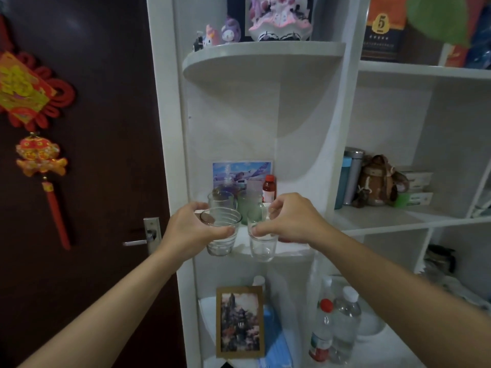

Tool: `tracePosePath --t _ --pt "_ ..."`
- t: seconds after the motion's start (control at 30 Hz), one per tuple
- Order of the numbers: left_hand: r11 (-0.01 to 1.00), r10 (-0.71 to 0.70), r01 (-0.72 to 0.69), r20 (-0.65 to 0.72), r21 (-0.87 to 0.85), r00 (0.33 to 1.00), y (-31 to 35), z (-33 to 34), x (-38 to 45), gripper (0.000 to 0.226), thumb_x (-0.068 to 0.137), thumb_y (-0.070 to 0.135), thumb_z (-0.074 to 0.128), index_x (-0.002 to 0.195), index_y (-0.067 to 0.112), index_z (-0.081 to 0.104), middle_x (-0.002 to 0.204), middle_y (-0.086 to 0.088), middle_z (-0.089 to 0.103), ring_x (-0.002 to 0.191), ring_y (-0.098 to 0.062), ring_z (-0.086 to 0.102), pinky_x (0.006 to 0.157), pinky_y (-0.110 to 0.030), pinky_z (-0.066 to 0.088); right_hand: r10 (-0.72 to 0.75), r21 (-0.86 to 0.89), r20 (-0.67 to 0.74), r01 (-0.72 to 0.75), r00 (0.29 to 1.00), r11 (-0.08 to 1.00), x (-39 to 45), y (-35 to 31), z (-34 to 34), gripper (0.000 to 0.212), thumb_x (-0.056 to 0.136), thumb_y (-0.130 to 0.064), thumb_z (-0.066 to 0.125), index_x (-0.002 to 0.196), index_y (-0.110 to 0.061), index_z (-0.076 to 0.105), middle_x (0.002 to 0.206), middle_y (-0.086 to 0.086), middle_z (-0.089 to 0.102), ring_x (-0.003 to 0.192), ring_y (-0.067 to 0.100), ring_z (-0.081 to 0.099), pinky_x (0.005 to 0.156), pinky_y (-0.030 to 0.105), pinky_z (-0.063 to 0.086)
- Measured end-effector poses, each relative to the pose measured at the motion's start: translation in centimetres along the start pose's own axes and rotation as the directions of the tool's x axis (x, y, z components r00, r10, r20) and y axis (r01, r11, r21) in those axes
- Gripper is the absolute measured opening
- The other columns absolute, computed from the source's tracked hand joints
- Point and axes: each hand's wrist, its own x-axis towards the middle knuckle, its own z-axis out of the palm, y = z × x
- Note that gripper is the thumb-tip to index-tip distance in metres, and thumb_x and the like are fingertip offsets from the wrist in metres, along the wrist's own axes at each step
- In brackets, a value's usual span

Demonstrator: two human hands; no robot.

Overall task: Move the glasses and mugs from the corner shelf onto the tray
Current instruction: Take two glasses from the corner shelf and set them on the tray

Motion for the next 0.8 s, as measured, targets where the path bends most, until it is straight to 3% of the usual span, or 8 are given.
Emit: tracePosePath --t 0.13,0.27,0.3,0.4,0.43,0.53,0.67,0.8 --pt "0.999 0.043 -0.042 0.038 -0.012 0.998 0.2 0.8 -1.4 0.104 0.039 0.055 0.093 0.128 0.012 0.061 0.103 0.002 0.073 0.092 -0.013 0.071 0.089 -0.037 0.058 0.007 -0.018 -0.030 -0.007 1.000 1.000 -2.8 0.6 -1.0 0.059 0.057 -0.033 0.090 0.098 0.003 0.068 0.099 0.020 0.073 0.086 0.034 0.068 0.079 0.047 0.057" --pt "0.997 0.080 -0.082 0.104 0.012 0.991 1.1 2.7 -2.7 0.092 0.049 0.044 0.094 0.128 0.012 0.059 0.106 0.001 0.072 0.092 -0.011 0.068 0.080 -0.026 0.054 0.048 -0.029 -0.043 -0.050 0.998 0.998 -4.7 2.0 -2.1 0.067 0.054 -0.033 0.091 0.102 0.007 0.067 0.100 0.022 0.072 0.091 0.036 0.069 0.082 0.050 0.056" --pt "0.996 0.081 -0.086 0.122 0.034 0.989 1.3 3.2 -3.1 0.092 0.048 0.048 0.093 0.127 0.014 0.059 0.104 0.002 0.071 0.091 -0.011 0.067 0.078 -0.027 0.054 0.056 -0.030 -0.034 -0.057 0.998 0.998 -5.0 2.5 -2.3 0.066 0.054 -0.033 0.092 0.101 0.007 0.067 0.094 0.017 0.074 0.088 0.030 0.070 0.079 0.047 0.057" --pt "0.992 0.081 -0.096 0.174 0.077 0.981 2.0 4.7 -4.2 0.096 0.038 0.063 0.084 0.120 0.019 0.060 0.098 0.004 0.071 0.088 -0.011 0.066 0.081 -0.036 0.058 0.080 -0.045 0.017 -0.079 0.997 0.996 -6.0 4.2 -3.0 0.058 0.057 -0.024 0.092 0.100 0.007 0.068 0.075 -0.007 0.068 0.070 -0.009 0.065 0.066 0.020 0.056" --pt "0.992 0.086 -0.102 0.186 0.080 0.979 2.2 5.3 -4.5 0.096 0.037 0.065 0.082 0.119 0.020 0.060 0.098 0.005 0.070 0.087 -0.011 0.066 0.081 -0.038 0.058 0.080 -0.052 0.026 -0.078 0.996 0.996 -6.2 4.9 -3.2 0.057 0.056 -0.026 0.092 0.100 0.003 0.069 0.078 -0.007 0.068 0.073 -0.009 0.065 0.070 0.022 0.058" --pt "0.986 0.116 -0.140 0.222 0.096 0.968 2.8 7.1 -5.5 0.097 0.038 0.065 0.082 0.120 0.019 0.060 0.102 0.007 0.069 0.086 -0.009 0.065 0.081 -0.034 0.057 0.112 -0.057 0.041 -0.110 0.993 0.992 -6.8 7.0 -4.1 0.059 0.049 -0.036 0.093 0.098 -0.015 0.067 0.091 0.000 0.069 0.087 0.014 0.067 0.084 0.041 0.059" --pt "0.975 0.129 -0.175 0.291 0.139 0.948 3.7 10.4 -6.6 0.085 0.048 0.048 0.089 0.122 0.020 0.059 0.104 0.009 0.067 0.086 -0.006 0.064 0.075 -0.027 0.055 0.106 -0.055 0.048 -0.103 0.993 0.993 -7.4 10.6 -5.8 0.058 0.049 -0.037 0.092 0.096 -0.017 0.066 0.093 0.000 0.069 0.088 0.017 0.067 0.083 0.043 0.059" --pt "0.973 0.110 -0.167 0.309 0.162 0.945 4.7 15.0 -7.7 0.090 0.038 0.055 0.081 0.120 0.022 0.062 0.097 0.009 0.066 0.082 -0.007 0.064 0.069 -0.022 0.051 0.113 -0.047 0.076 -0.110 0.991 0.993 -8.0 14.9 -8.4 0.062 0.049 -0.035 0.093 0.102 -0.017 0.065 0.096 -0.001 0.067 0.089 0.014 0.065 0.085 0.039 0.059"
